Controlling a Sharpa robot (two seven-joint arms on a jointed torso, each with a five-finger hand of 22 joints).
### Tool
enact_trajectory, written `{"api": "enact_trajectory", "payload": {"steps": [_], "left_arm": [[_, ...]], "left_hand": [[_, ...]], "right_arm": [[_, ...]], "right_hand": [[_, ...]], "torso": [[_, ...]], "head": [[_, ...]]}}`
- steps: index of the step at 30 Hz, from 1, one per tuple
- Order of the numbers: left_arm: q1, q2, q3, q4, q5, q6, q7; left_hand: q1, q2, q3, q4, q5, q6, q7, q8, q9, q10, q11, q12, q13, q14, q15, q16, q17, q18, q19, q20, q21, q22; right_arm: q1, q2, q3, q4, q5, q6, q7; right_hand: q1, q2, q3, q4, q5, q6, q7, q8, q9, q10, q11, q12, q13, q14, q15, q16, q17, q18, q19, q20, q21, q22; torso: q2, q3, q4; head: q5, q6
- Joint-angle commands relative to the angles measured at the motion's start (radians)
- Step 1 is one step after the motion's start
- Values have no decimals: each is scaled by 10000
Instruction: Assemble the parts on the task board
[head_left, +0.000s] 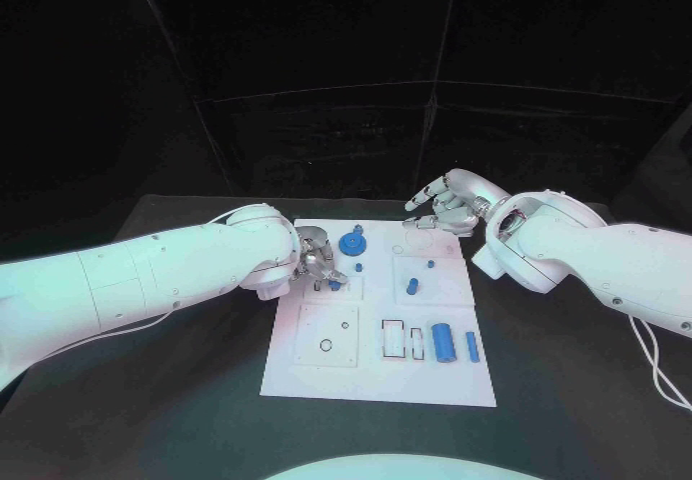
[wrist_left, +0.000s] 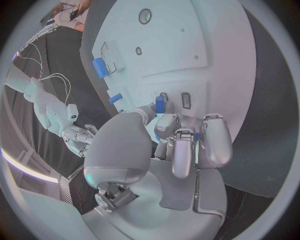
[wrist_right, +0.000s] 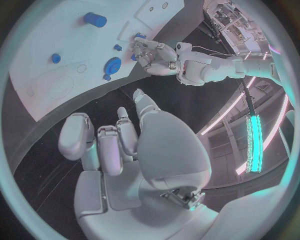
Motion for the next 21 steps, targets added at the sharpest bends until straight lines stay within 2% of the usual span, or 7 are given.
{"api": "enact_trajectory", "payload": {"steps": [1, 5, 21], "left_arm": [[8, 4, 0, -3, -282, 235, -85], [8, -5, 0, -11, -315, 266, -92], [8, -26, 0, 6, -421, 483, -119]], "left_hand": [[4, 126, 1212, -1154, 31, 98, -34, 32, 42, 42, -1, 65, 0, 1056, -10, 31, 2634, -127, 53, -34, 52, 9], [-4, 121, 1218, -1157, 31, 103, -39, 47, 55, 46, -6, 68, 0, 1056, -13, 31, 2634, -129, 58, -36, 57, 19], [-26, 102, 1241, -1175, 31, 118, -59, 101, 98, 57, -22, 68, -14, 1056, -23, 31, 2634, -135, 76, -46, 75, 51]], "right_arm": [[17, 12, 7, 6, 24, 53, 77], [17, 16, 7, 6, 24, 54, 80], [17, 21, 7, -1, 24, 63, 94]], "right_hand": [[6, 72, -6, 68, 37, 39, -44, 40, 2, -58, -15, -47, 57, 634, -64, -44, 952, 66, -56, -21, -67, -10], [6, 72, -6, 68, 37, 39, -44, 40, 2, -58, -15, -47, 57, 634, -64, -44, 952, 66, -56, -21, -67, -10], [6, 72, -6, 68, 37, 39, -44, 40, 2, -58, -15, -47, 57, 634, -64, -44, 952, 66, -56, -21, -67, -10]], "torso": [[-5, 1, 3], [-3, 10, 1], [-5, -1, 4]], "head": [[1, -13], [5, -15], [4, -48]]}}
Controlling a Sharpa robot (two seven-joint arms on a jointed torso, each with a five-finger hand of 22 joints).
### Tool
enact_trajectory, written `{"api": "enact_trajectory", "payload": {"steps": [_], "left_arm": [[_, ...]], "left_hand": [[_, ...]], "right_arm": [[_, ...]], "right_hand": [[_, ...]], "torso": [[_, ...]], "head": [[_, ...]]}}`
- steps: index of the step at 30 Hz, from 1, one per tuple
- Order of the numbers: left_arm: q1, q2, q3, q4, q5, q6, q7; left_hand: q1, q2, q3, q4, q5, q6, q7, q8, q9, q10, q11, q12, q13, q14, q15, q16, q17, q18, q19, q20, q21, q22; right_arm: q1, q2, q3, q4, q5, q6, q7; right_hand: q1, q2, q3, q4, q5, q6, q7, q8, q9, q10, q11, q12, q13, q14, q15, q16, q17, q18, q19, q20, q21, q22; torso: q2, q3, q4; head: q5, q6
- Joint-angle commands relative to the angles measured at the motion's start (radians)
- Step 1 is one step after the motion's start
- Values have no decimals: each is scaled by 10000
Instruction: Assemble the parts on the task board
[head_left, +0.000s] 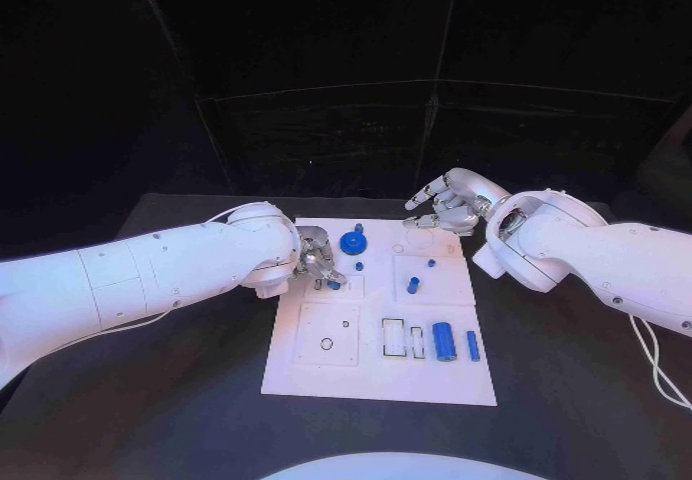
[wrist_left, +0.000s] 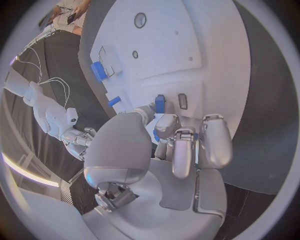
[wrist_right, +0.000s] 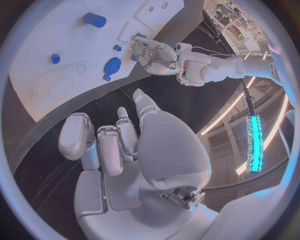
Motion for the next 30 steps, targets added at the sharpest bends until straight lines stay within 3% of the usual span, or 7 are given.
{"api": "enact_trajectory", "payload": {"steps": [1, 18, 24, 30], "left_arm": [[1, -19, -1, 8, -145, 249, -99], [6, -6, -1, -39, -169, 494, -122], [9, 4, -1, -74, -169, 506, -118], [10, 29, -1, -115, -169, 490, -116]], "left_hand": [[-27, 97, 1235, -1170, 62, 103, -74, 61, 100, 60, -27, 29, -17, 1056, -24, 31, 2634, -135, 43, -13, 36, 18], [-102, 46, 1228, -1171, 58, 124, -89, 130, 155, 62, -40, 9, -57, 1056, -37, 31, 2634, -140, 57, -26, 46, 39], [-623, -147, 830, -946, 96, 218, -145, 265, 255, 52, -76, -41, -151, 1056, -63, 31, 2634, -144, 74, -48, 47, 66], [-975, -182, 458, -769, 104, 286, -175, 330, 300, 68, -100, -18, -159, 1056, -86, 31, 2634, -148, 92, -71, 51, 96]], "right_arm": [[17, 4, 7, 9, 18, 33, 98], [16, 11, 6, 2, 18, -3, 130], [16, 7, 6, 6, 18, -10, 147], [16, 2, 6, 9, 19, -13, 154]], "right_hand": [[5, 73, -7, 68, 37, 39, -44, 40, 2, -58, -15, -47, 57, 634, -64, -45, 953, 67, -56, -21, -67, -11], [-14, 75, -47, 113, 24, 14, -45, 53, -5, -62, -15, -46, 50, 635, -65, -49, 955, 71, -61, -24, -88, -36], [-74, 64, -117, 188, 8, -11, -45, 68, -10, -75, -14, -57, 32, 635, -65, -59, 948, 75, -67, -26, -110, -64], [-97, 60, -145, 219, 5, -16, -47, 77, -11, -81, -14, -63, 24, 635, -65, -62, 947, 77, -71, -27, -120, -78]], "torso": [[-1, -2, 4], [2, 7, -8], [-2, 4, -10], [-3, 8, -3]], "head": [[-22, -16], [-15, -56], [-19, -64], [-36, -76]]}}
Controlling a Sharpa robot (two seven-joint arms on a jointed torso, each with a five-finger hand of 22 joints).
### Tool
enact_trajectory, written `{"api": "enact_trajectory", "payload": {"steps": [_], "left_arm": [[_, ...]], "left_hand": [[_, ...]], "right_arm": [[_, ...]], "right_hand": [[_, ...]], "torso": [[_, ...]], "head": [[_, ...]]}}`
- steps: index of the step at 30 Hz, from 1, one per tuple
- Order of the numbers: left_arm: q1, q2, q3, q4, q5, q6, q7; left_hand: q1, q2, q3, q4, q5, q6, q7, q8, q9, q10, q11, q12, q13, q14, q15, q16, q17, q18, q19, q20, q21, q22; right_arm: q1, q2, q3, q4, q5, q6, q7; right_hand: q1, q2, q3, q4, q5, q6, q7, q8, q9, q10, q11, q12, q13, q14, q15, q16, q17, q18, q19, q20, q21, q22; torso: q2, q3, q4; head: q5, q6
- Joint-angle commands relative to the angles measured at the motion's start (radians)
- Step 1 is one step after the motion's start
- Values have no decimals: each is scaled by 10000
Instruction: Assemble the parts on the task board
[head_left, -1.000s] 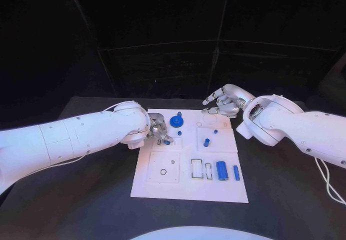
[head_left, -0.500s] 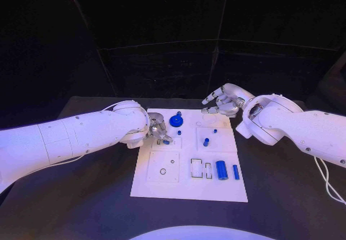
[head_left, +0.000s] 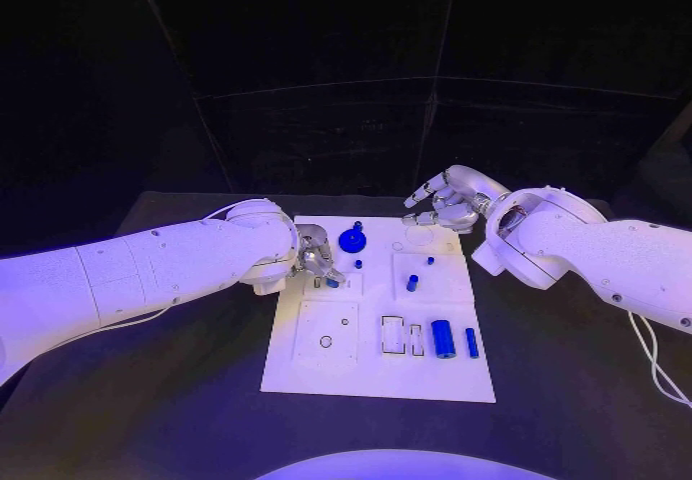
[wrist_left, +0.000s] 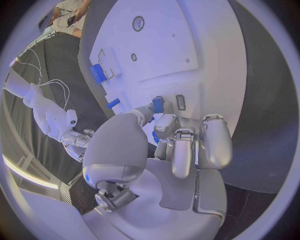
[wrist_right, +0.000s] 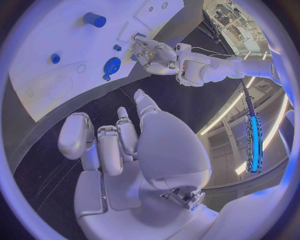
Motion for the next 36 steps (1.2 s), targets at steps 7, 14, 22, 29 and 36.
{"api": "enact_trajectory", "payload": {"steps": [7, 14, 22, 29, 36], "left_arm": [[-3, 56, -12, -90, -91, 187, -113], [-1, 140, -11, -193, -91, 157, -112], [6, 213, -11, -266, -91, 198, -114], [9, 237, -11, -297, -91, 227, -116], [10, 261, -11, -352, -91, 208, -116]], "left_hand": [[-306, 50, -284, 58, 33, 192, -101, 91, 45, 32, -57, 16, 0, 1056, -100, 31, 2634, -155, 78, -51, 67, 54], [-449, 95, -504, 166, 34, 219, -110, 115, 63, 51, -64, 49, 15, 1056, -107, 31, 2634, -161, 95, -60, 77, 86], [-554, 156, -659, 263, 34, 244, -119, 133, 76, 76, -70, 93, 48, 1056, -112, 31, 2634, -166, 110, -65, 86, 113], [-678, 202, -842, 370, 34, 280, -128, 155, 88, 105, -77, 140, 81, 1056, -116, 31, 2634, -175, 133, -70, 108, 158], [-776, 231, -987, 460, 33, 304, -133, 168, 96, 118, -81, 157, 85, 1056, -119, 31, 2634, -178, 142, -73, 113, 175]], "right_arm": [[17, -1, 7, 16, 16, -19, 110], [17, -3, 7, 24, 28, -55, 116], [18, -30, 7, 46, 34, -28, 126], [18, -59, 7, 67, 35, 14, 115], [18, -65, 7, 73, 35, 23, 113]], "right_hand": [[-79, 17, -30, 106, 2, -22, -48, 45, -12, -86, -14, -66, 17, 636, -66, -66, 938, 79, -73, -27, -48, -24], [-111, 7, -91, 164, -54, -51, -48, 55, -17, -98, -13, -74, 4, 636, -66, -71, 936, 88, -92, -29, -81, -74], [-137, -27, -180, 226, -124, -94, -46, 66, -22, -141, -10, -114, -41, 634, -64, -83, 925, 111, -152, -28, -160, -208], [-185, -69, -338, 335, -56, -121, -48, 105, -20, -185, -8, -144, -81, 620, -62, -126, 868, 134, -212, -26, -249, -339], [-221, -77, -435, 407, -73, -129, -51, 131, -18, -207, -9, -164, -107, 618, -63, -139, 855, 141, -227, -26, -281, -382]], "torso": [[4, -1, 15], [2, 7, 12], [5, 3, 22], [0, 2, 20], [-1, 3, 31]], "head": [[-26, -26], [-32, -31], [-50, -47], [-70, -61], [-84, -91]]}}
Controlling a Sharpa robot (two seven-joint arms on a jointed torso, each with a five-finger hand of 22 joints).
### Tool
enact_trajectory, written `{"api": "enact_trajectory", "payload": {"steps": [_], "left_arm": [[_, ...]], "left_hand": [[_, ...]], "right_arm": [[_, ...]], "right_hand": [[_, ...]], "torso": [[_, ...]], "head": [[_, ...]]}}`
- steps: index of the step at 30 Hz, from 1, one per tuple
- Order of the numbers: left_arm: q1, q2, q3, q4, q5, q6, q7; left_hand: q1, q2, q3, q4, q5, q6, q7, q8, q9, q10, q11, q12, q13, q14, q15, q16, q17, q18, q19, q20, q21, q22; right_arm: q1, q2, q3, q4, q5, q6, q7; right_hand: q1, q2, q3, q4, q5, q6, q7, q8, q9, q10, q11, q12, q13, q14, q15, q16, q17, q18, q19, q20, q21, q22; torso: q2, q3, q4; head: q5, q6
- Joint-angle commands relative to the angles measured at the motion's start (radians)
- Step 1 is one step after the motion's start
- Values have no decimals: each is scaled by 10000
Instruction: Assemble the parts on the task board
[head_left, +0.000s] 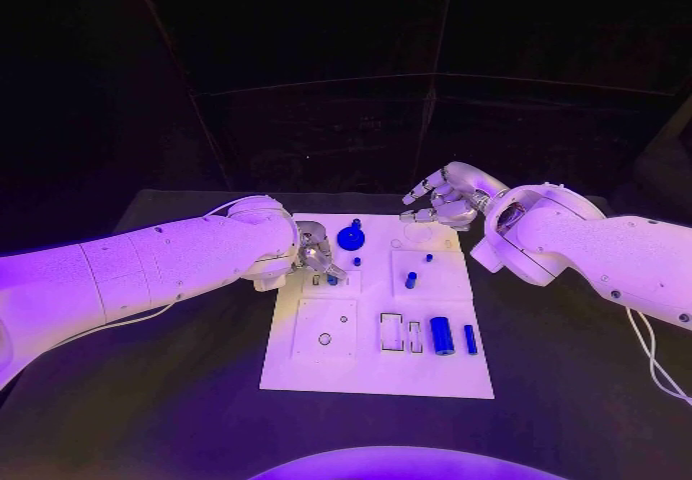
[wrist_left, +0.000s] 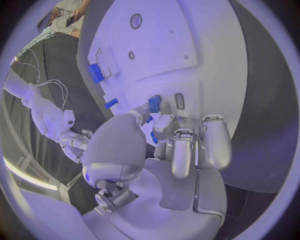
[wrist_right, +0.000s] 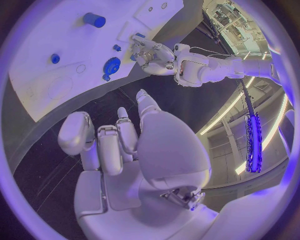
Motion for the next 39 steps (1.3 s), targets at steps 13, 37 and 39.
{"api": "enact_trajectory", "payload": {"steps": [13, 37, 39], "left_arm": [[7, 38, -1, -65, -71, 56, -89], [3, 63, 0, -57, -72, -110, -75], [3, 55, 0, -54, -72, -115, -74]], "left_hand": [[-502, 51, -751, 444, 29, 147, 23, 28, 33, 98, -24, 89, 17, 1056, -45, 31, 2634, -189, 105, -7, 40, 72], [-773, 78, -2183, 1113, 28, 208, -11, 47, 53, 141, -50, 162, 38, 1056, -64, 31, 2634, -203, 149, -26, 61, 175], [-773, 79, -2189, 1114, 28, 209, -11, 47, 53, 141, -50, 162, 38, 1056, -64, 31, 2634, -203, 149, -26, 61, 176]], "right_arm": [[18, -10, 7, 35, 21, 20, 78], [18, -4, 7, 29, 21, 9, 72], [18, -7, 7, 30, 21, 9, 71]], "right_hand": [[-182, 43, -201, 164, 11, -78, 10, 88, -7, -80, -8, -53, -39, 616, -64, -71, 848, 149, -95, -24, -83, -58], [-301, 113, -724, 616, -249, -141, 6, 207, -7, -78, -8, -20, -51, 624, -66, -90, 857, 149, -69, -28, -128, -84], [-303, 121, -745, 636, -258, -143, 6, 213, -7, -77, -7, -17, -50, 623, -66, -95, 851, 149, -68, -27, -130, -86]], "torso": [[-3, 0, 10], [-4, 3, 14], [-4, -1, 17]], "head": [[-14, 1], [-22, -13], [-23, -6]]}}
